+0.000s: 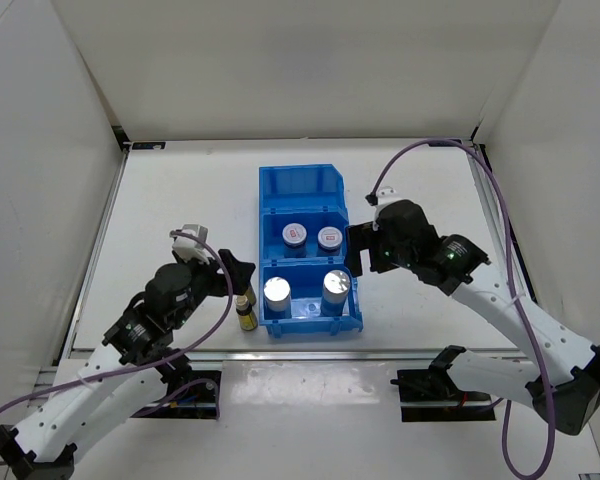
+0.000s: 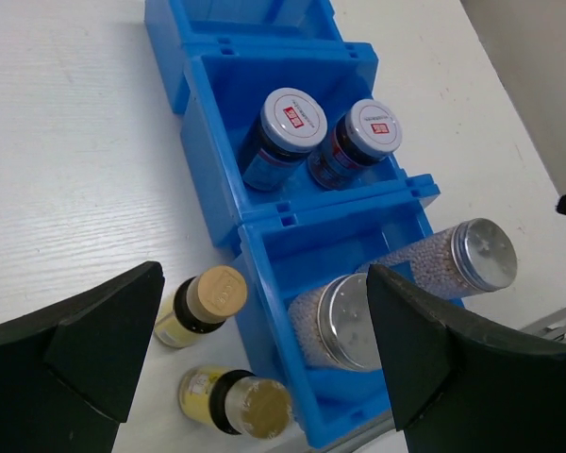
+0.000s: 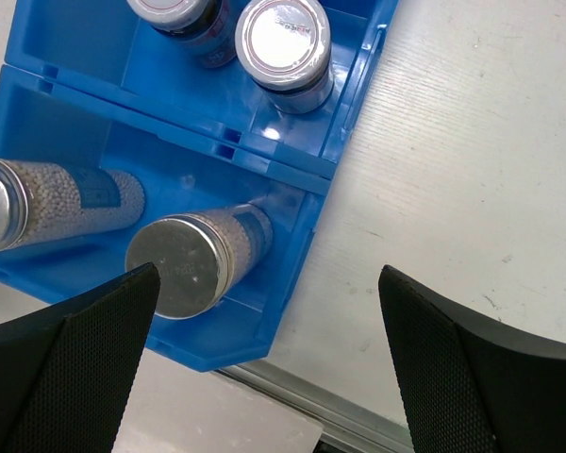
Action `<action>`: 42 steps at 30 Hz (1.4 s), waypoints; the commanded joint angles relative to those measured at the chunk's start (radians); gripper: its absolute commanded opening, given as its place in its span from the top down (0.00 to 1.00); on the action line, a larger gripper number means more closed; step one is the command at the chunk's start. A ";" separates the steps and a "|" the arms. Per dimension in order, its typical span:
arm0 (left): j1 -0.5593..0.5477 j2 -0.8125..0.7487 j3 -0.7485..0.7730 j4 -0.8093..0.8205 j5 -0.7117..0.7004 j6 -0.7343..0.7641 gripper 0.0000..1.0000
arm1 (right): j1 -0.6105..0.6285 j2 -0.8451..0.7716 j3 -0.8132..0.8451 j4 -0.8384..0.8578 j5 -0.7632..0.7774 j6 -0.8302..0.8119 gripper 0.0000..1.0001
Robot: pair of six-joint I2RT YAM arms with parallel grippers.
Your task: Organize the condiment bottles
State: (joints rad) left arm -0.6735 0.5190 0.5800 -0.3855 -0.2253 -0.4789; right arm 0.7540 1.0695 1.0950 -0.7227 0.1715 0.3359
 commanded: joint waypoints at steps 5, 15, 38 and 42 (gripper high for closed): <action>-0.092 -0.002 0.057 -0.125 -0.126 -0.044 0.01 | -0.001 0.007 -0.041 0.051 0.043 -0.024 0.00; -0.092 -0.033 0.067 -0.242 0.018 -0.013 0.01 | -0.001 0.037 -0.060 0.032 0.052 -0.024 0.00; -0.092 0.116 0.038 -0.309 0.041 -0.224 0.26 | -0.001 0.145 -0.040 0.032 0.052 -0.034 0.00; -0.092 0.116 0.038 -0.309 0.041 -0.224 0.28 | -0.001 0.168 -0.040 0.023 0.052 -0.034 0.00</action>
State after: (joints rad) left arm -0.7616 0.6422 0.6212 -0.6907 -0.1936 -0.6891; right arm 0.7540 1.2118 1.0443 -0.6590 0.2096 0.3244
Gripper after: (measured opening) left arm 0.731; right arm 0.998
